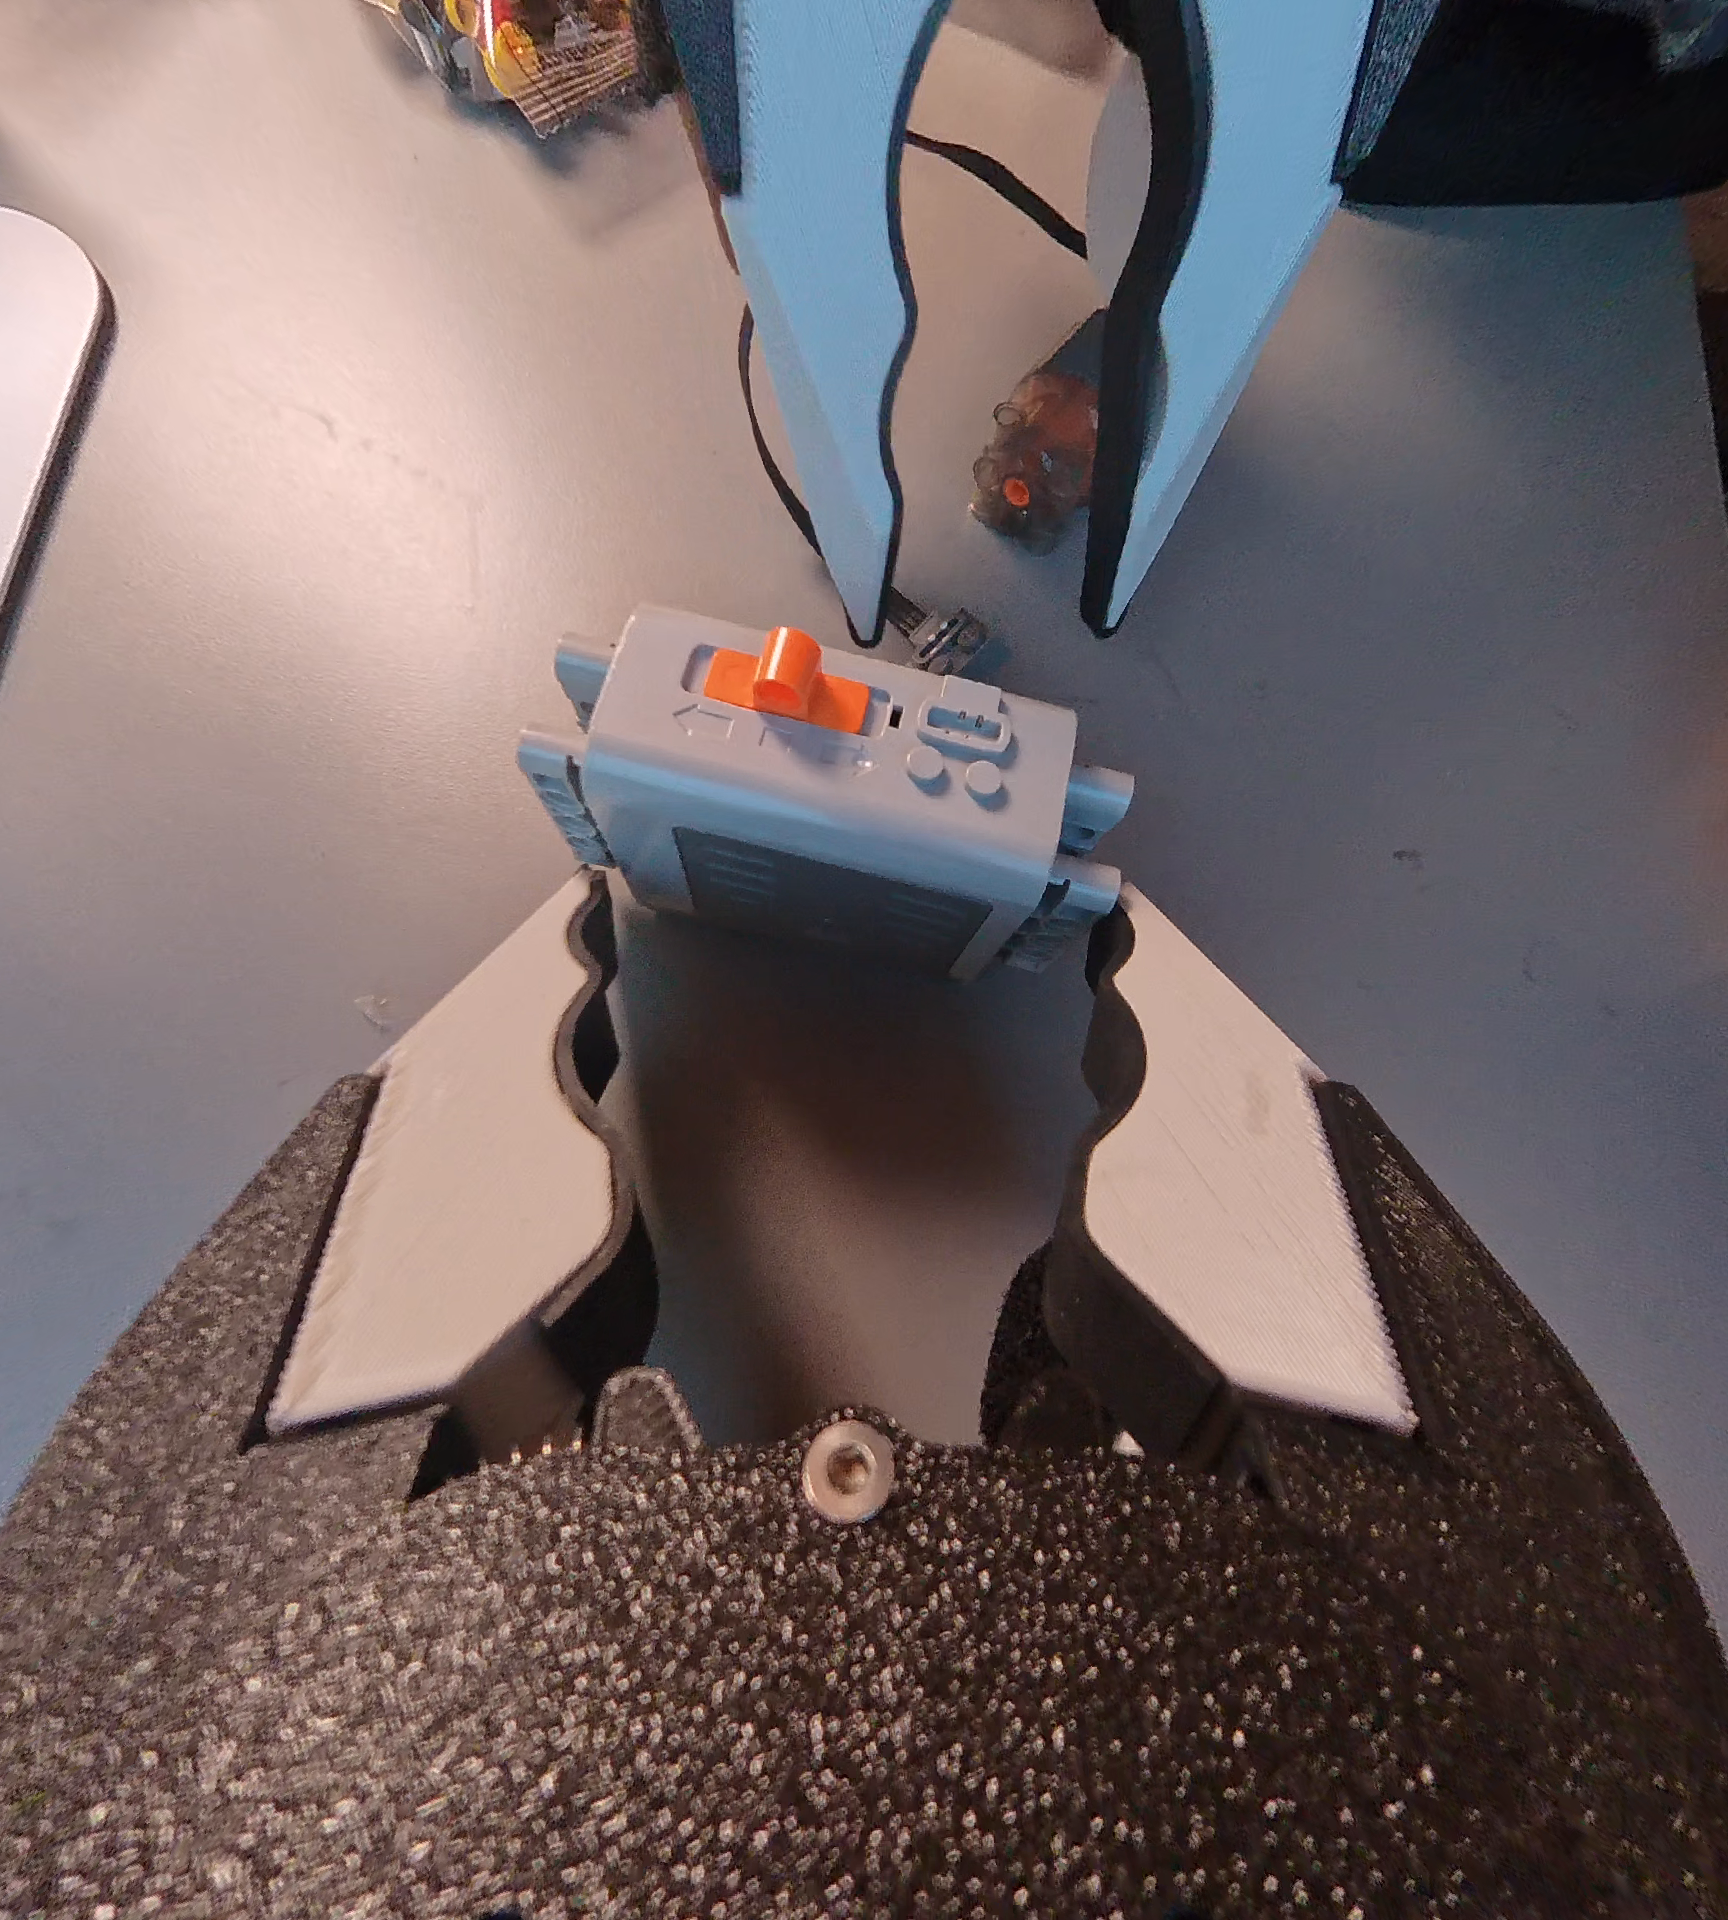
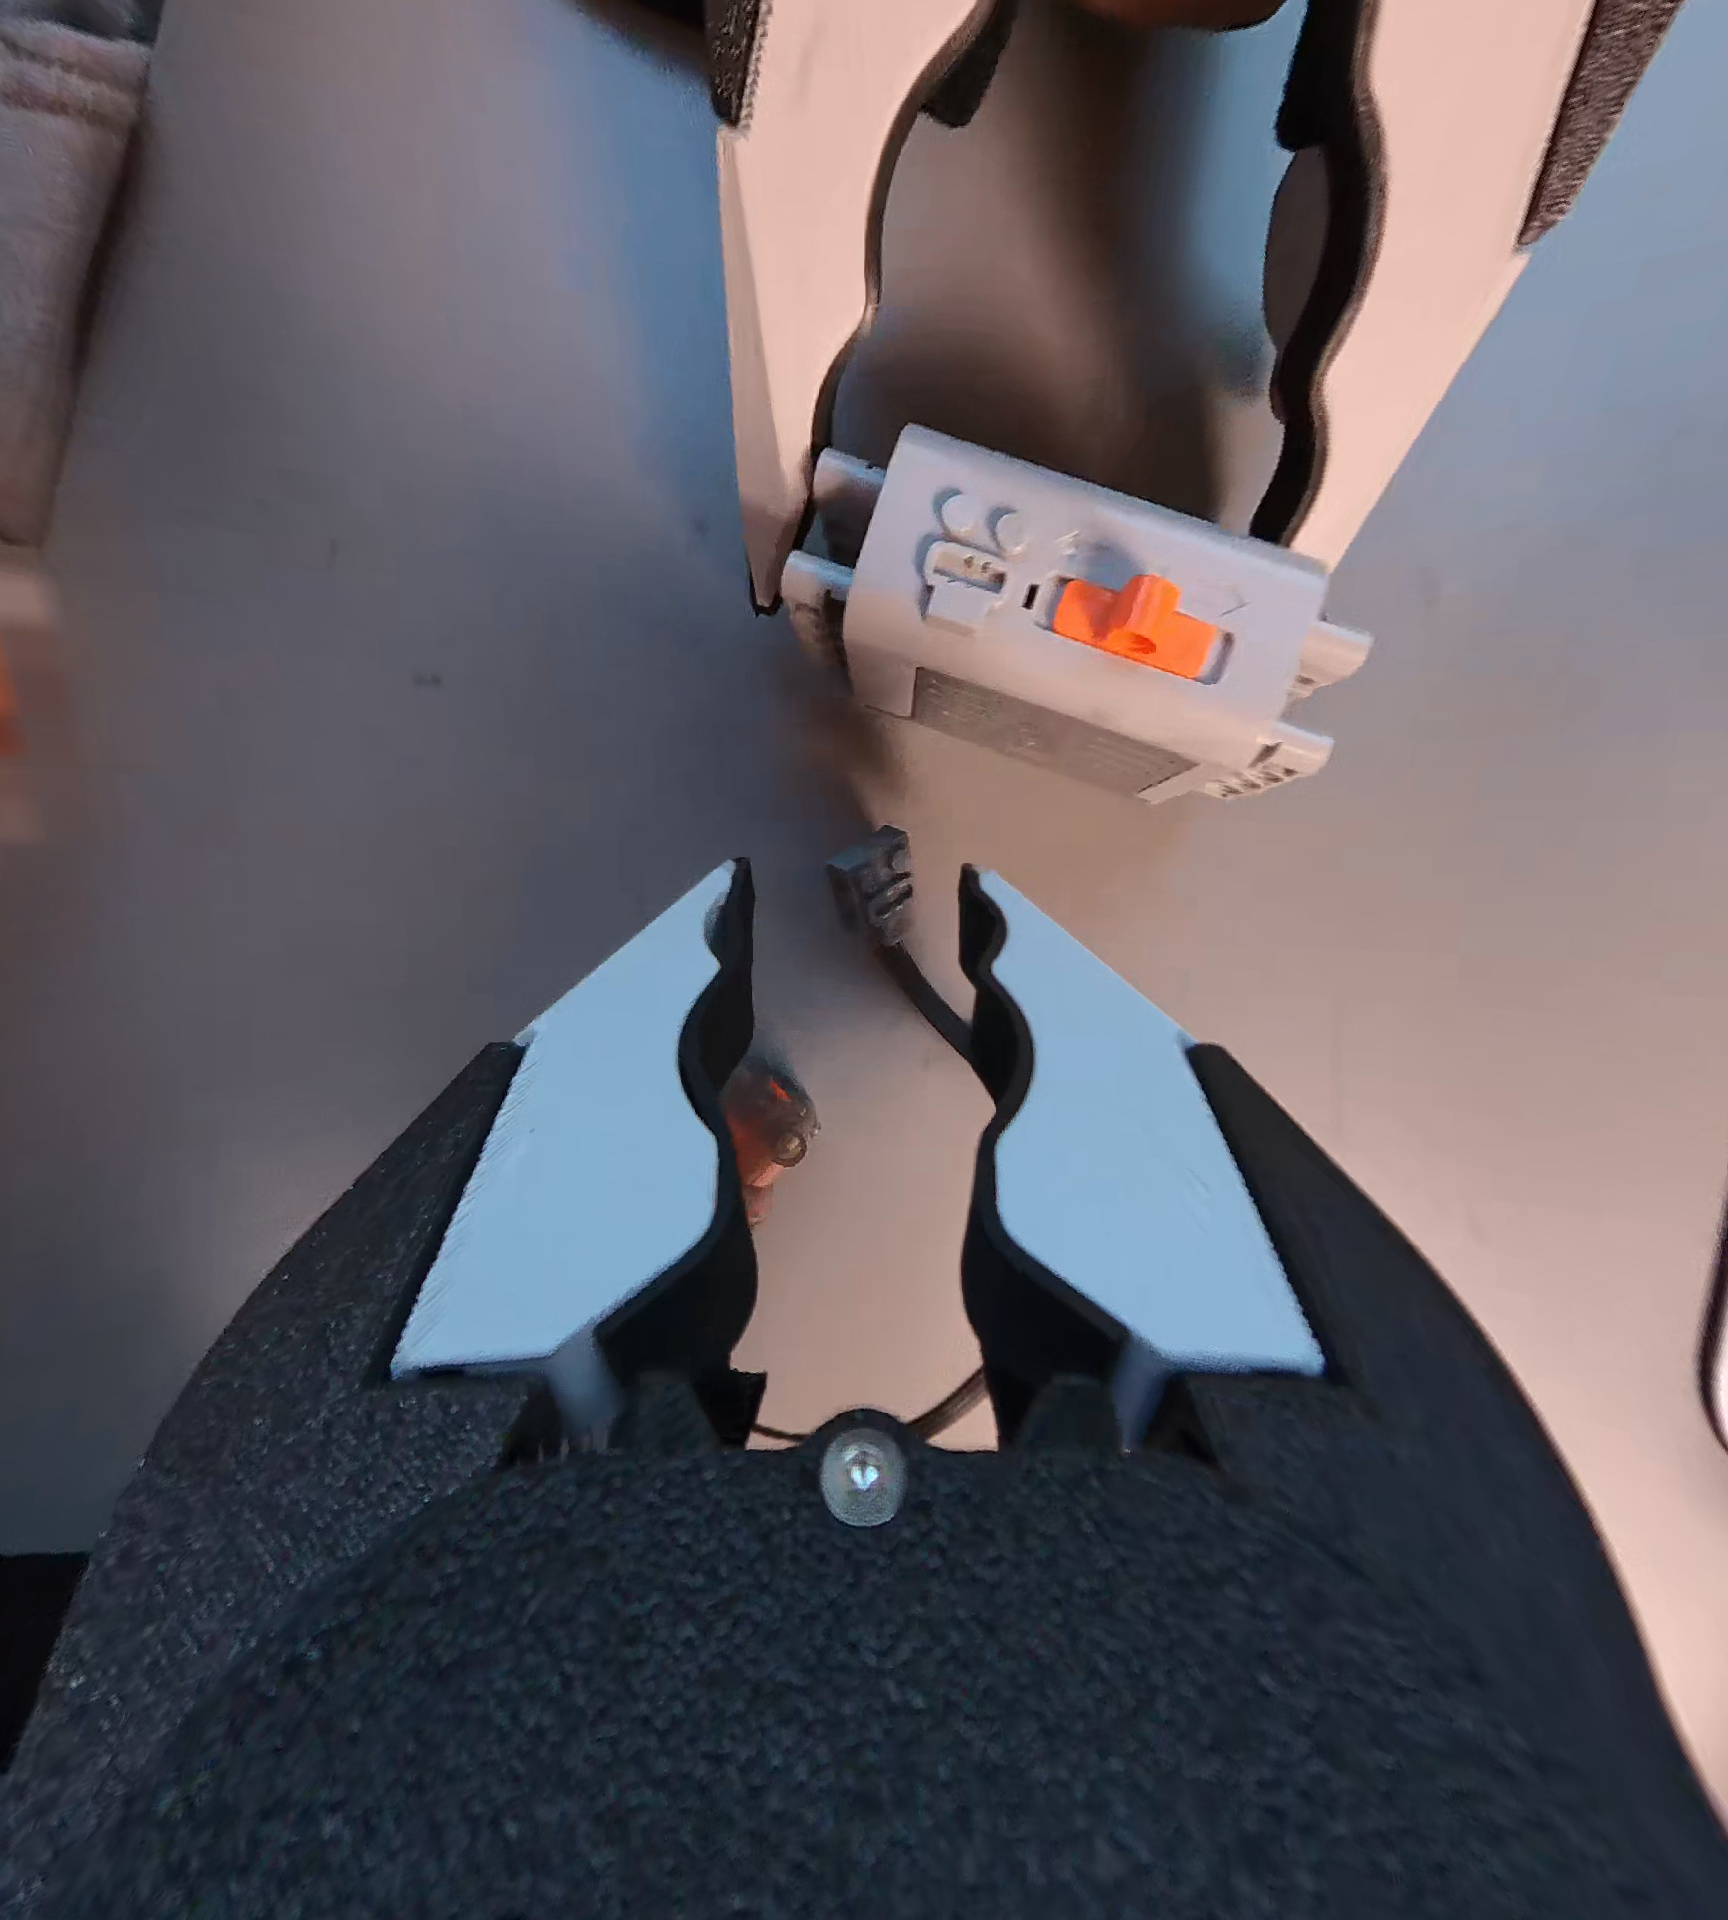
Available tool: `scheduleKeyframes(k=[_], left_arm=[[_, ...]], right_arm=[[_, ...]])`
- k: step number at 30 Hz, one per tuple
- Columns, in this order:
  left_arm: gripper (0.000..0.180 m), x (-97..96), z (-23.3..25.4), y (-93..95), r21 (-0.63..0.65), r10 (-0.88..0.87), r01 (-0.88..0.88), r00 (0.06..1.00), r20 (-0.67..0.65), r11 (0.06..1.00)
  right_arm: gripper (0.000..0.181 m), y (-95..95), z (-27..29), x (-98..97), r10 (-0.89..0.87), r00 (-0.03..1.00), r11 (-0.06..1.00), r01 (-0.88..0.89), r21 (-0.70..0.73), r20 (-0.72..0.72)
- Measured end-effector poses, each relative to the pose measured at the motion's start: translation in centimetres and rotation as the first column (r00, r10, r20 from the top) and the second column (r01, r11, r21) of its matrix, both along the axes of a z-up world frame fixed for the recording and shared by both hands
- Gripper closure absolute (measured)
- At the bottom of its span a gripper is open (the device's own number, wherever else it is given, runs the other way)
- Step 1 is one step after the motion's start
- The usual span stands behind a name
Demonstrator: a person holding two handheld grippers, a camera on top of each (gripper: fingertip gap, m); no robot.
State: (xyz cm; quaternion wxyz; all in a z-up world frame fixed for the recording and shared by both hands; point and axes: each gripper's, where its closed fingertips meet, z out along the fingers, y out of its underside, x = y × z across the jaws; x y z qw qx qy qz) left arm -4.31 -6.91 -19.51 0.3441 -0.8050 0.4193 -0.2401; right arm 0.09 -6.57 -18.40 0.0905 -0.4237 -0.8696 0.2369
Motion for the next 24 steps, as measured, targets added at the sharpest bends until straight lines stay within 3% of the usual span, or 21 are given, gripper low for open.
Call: scheduleKeyframes(k=[5, 12, 18, 24], left_arm=[[0.095, 0.0, -0.5, 0.0, -0.005, 0.012, -0.012, 1.0, -0.029, 1.0], [0.096, -1.2, 0.2, -0.4, -0.019, -0.004, 0.004, 1.0, -0.003, 1.0], [0.096, -1.8, 1.4, 0.2, 0.026, 0.022, -0.023, 0.998, 0.051, 0.999], [0.093, -1.5, 1.8, 0.3, 0.066, 0.014, -0.018, 0.998, 0.064, 0.998]], right_arm=[[0.153, -0.1, -1.0, 0.0, 0.04, 0.998, 0.998, -0.042, 0.05, 0.044], [0.155, 0.2, 0.5, 0.2, 0.108, 0.991, 0.994, -0.107, -0.019, 0.082], [0.155, 0.4, -0.8, 0.2, 0.185, 0.967, 0.982, -0.188, -0.001, 0.177], [0.164, -0.2, -1.4, 0.3, 0.178, 0.97, 0.984, -0.178, -0.017, 0.165]])
